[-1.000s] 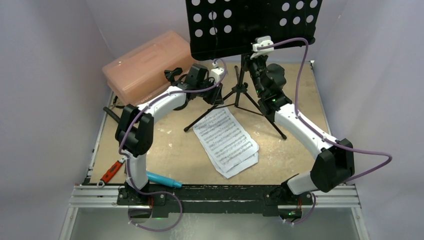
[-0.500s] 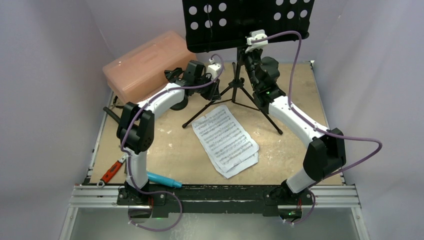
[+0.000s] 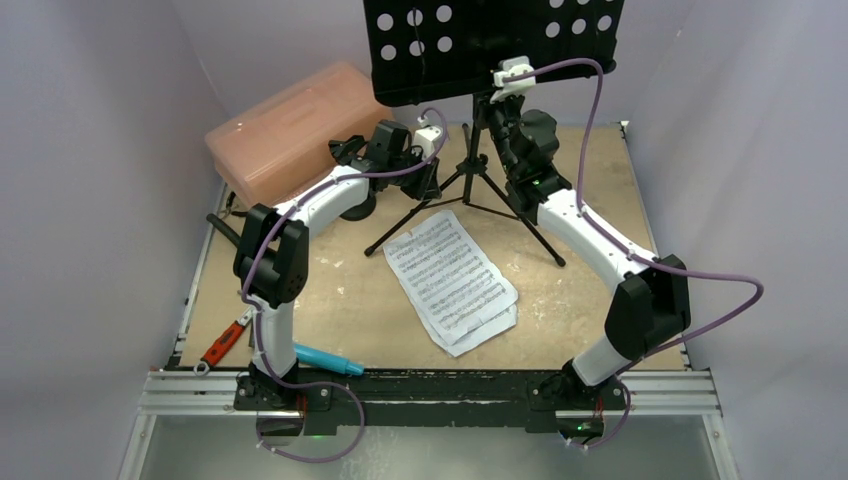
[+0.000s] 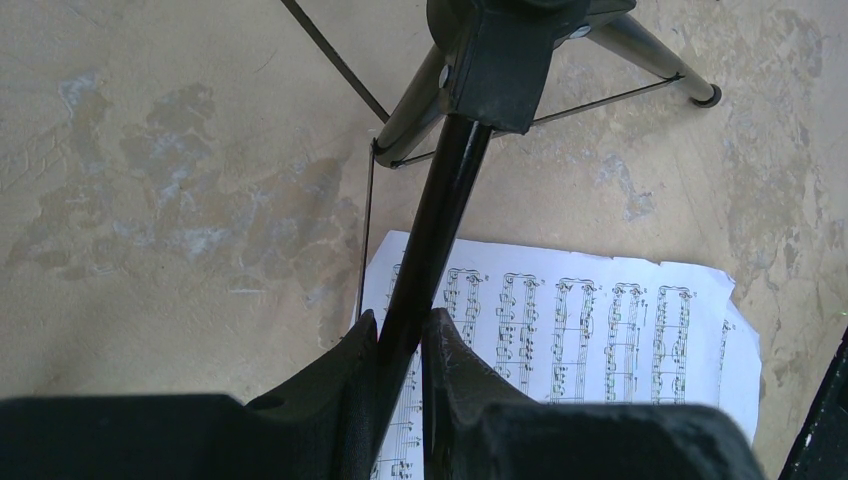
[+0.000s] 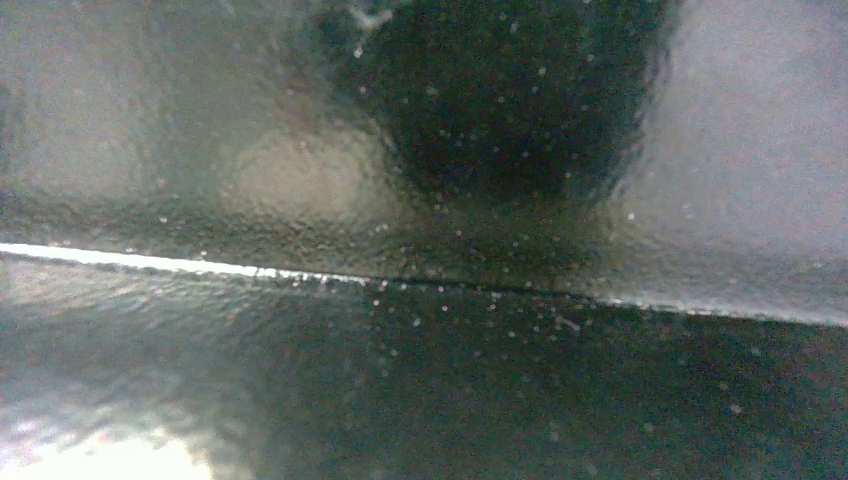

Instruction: Set up the instrument practice props

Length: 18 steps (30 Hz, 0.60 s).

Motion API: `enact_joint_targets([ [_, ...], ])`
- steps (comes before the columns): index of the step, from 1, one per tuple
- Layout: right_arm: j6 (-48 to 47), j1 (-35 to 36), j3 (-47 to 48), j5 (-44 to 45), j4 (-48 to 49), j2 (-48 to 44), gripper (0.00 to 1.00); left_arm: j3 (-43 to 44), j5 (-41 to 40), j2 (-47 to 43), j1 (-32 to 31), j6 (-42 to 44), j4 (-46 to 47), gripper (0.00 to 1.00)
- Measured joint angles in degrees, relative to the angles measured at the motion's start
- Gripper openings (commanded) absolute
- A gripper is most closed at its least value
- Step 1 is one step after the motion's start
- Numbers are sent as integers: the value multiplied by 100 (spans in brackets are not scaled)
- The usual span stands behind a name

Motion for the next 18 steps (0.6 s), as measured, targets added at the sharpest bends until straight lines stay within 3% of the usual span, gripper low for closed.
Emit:
enact_joint_targets([
  [3,66,-2,15,0,-63,-11,38,0,7,0,0,-7,4,15],
  [10,293,46,-63,-251,-793,-424,60,2,-31,-11,155,-162,269,49],
  [14,494,63,-389,-348,-1029,-874,74,2,-210,-155,289,-289,577,60],
  [18,719,63,-726,-450,-1191,-1296,79,-87,-313,-586,354,-417,960,66],
])
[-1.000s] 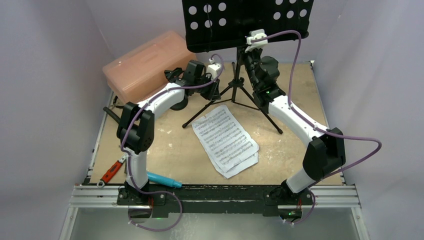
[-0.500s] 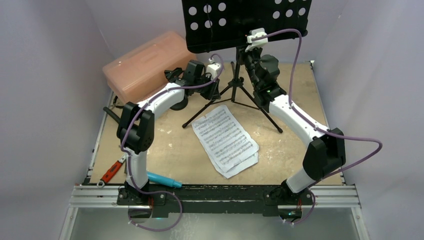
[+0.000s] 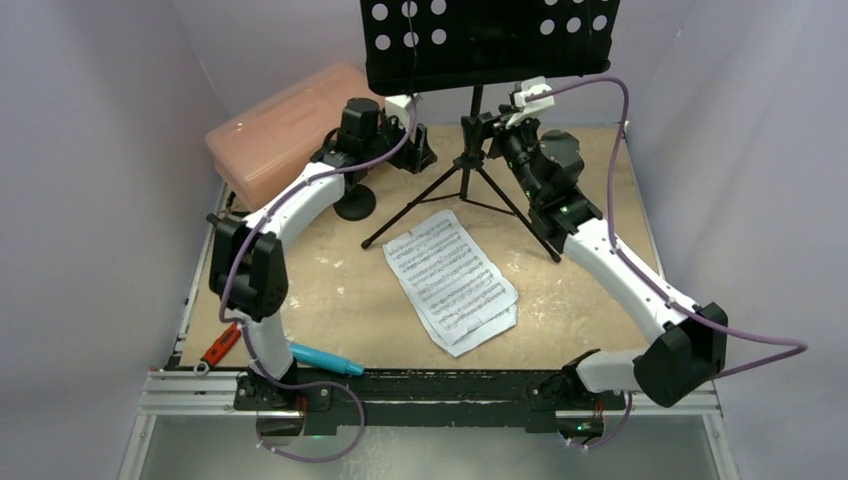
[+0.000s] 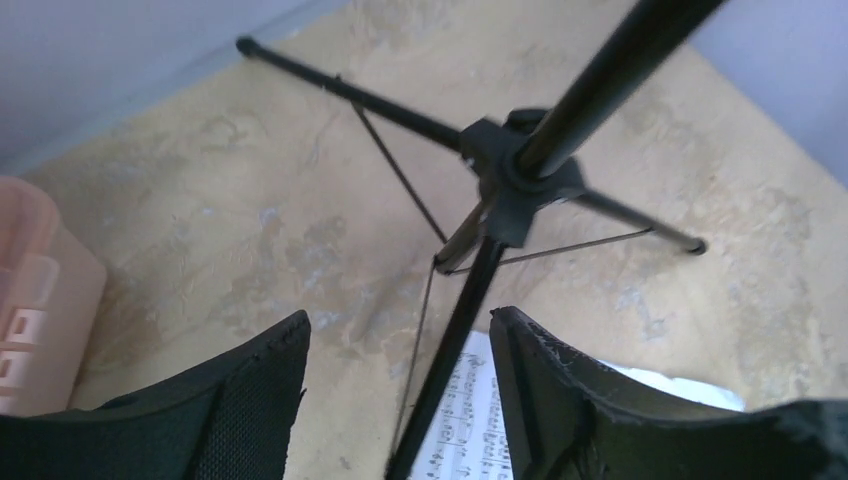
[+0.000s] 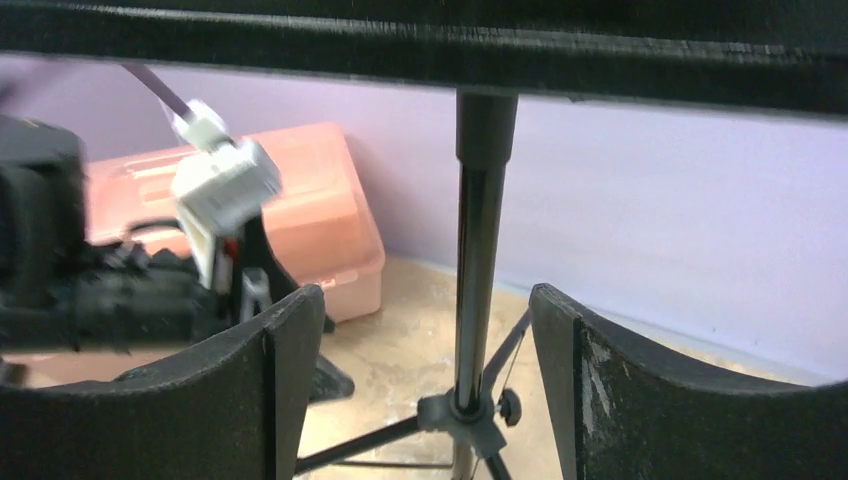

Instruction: Set up the instrument practice props

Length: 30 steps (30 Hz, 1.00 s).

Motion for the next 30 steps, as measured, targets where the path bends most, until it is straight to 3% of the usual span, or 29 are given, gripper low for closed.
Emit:
enact_joint_targets([
  [9,280,0,-922,-131,-317,-885,85,-1252,2,-1578,-2,-389,1008,72],
  [23,367,0,-1657,-131,-490,-1709,86,-2660,35,-3099,-2,-595,1488,71],
  [30,354,0,-1978,-173,-466,-1923,87,-3195,39,-3351,-2,-833,1530,69],
])
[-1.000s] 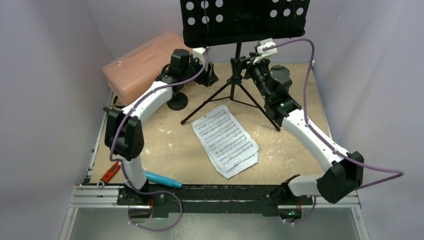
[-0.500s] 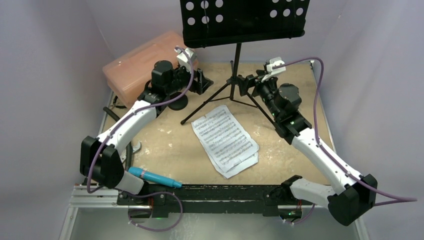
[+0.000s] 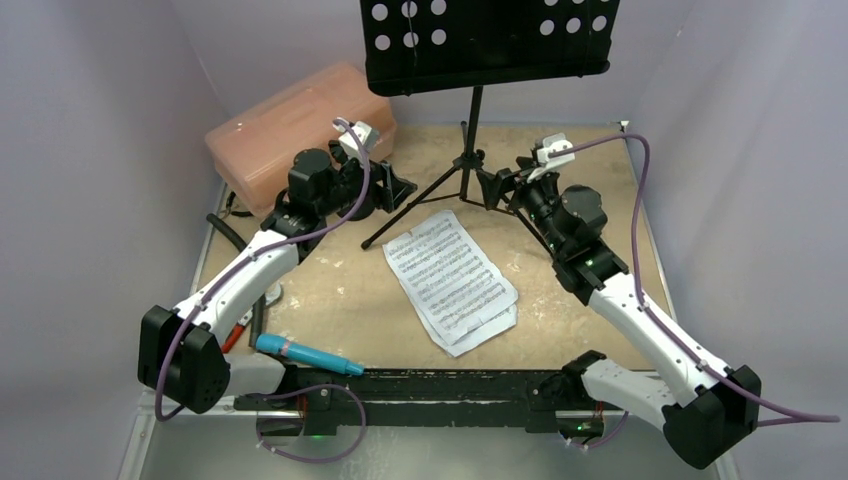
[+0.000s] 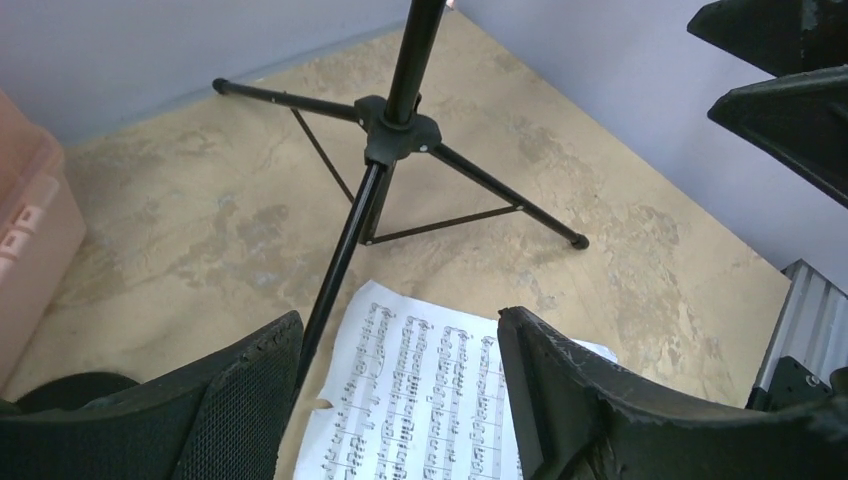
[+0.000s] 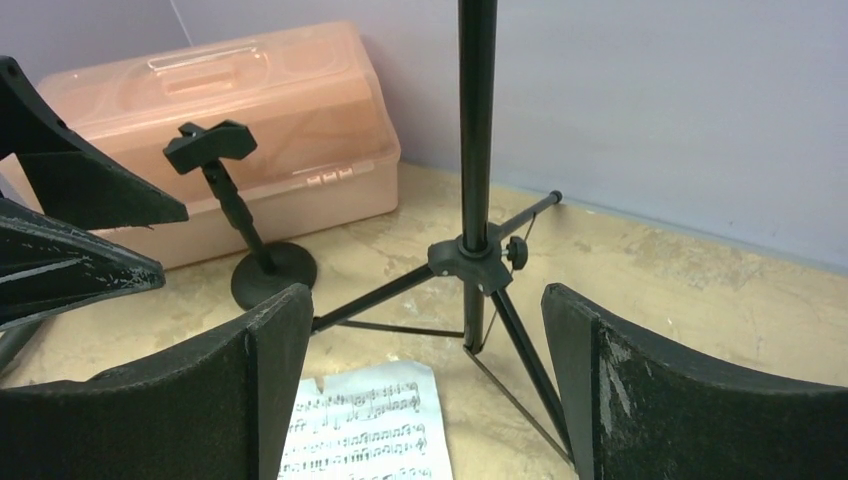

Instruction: Set up the instrument practice props

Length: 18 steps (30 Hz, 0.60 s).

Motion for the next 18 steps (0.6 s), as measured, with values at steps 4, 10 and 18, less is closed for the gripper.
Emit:
enact_joint_targets([
  [4,26,0,-236,-83,48,-85,92,-195,-2,-17,0,-35,-2,69],
  [10,66,-2,-461,-103,597,166,94,-391,0,-68,0,-138,103,67],
  [18,11,0,61,140,1495,1703,96,-417,28,-35,-28,-299,240,64],
])
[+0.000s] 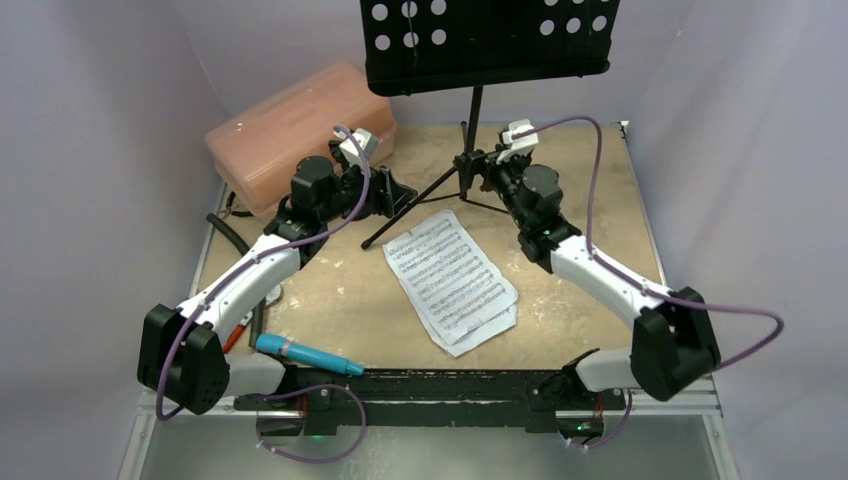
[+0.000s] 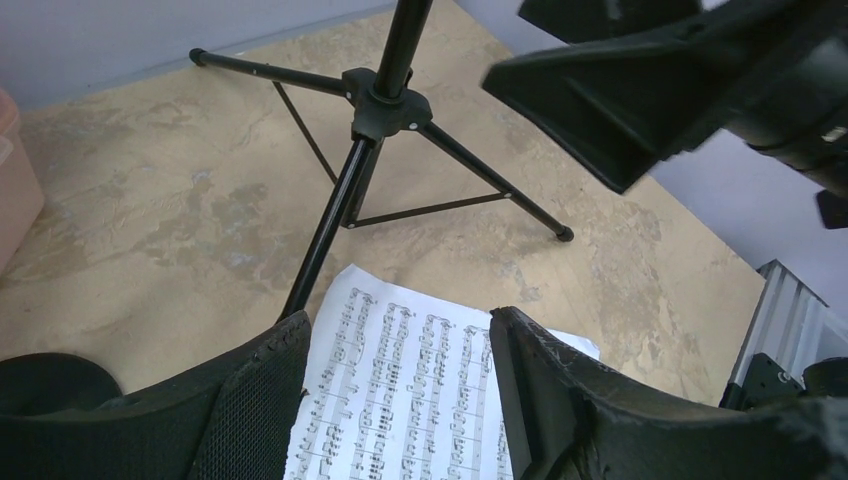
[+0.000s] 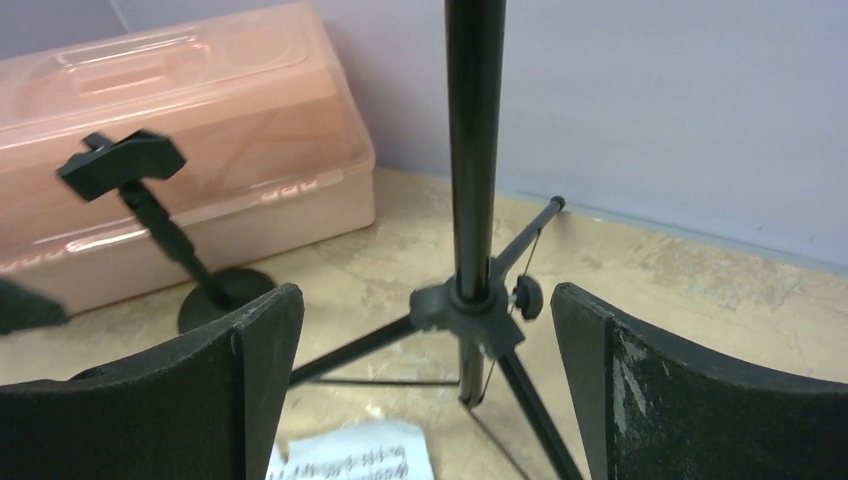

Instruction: Set up the instrument practice props

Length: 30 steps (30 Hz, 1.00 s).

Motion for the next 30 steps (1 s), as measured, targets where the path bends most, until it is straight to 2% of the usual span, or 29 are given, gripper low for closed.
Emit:
enact_joint_targets([
  [6,-164,-2,673,562,562,1023,95,0,20,7,-9,-85,74,64],
  [10,-326,-2,1104,846,855,1512,86,0,35,7,-9,-103,103,64],
  [14,-564,-2,1349,920,1185,1827,67,0,57,7,-9,-98,101,64],
  [19,-684,-2,1449,1005,1373,1950,52,0,74,7,-9,-101,96,64],
  [22,-728,-2,1473,1036,1443,1965,30,0,76,7,-9,-105,92,64],
  [25,-708,4,1473,1023,1469,1967,14,0,79,7,-9,-105,90,64],
  [30,-765,15,1471,1095,1475,1969,0,0,76,9,-9,-105,61,64],
])
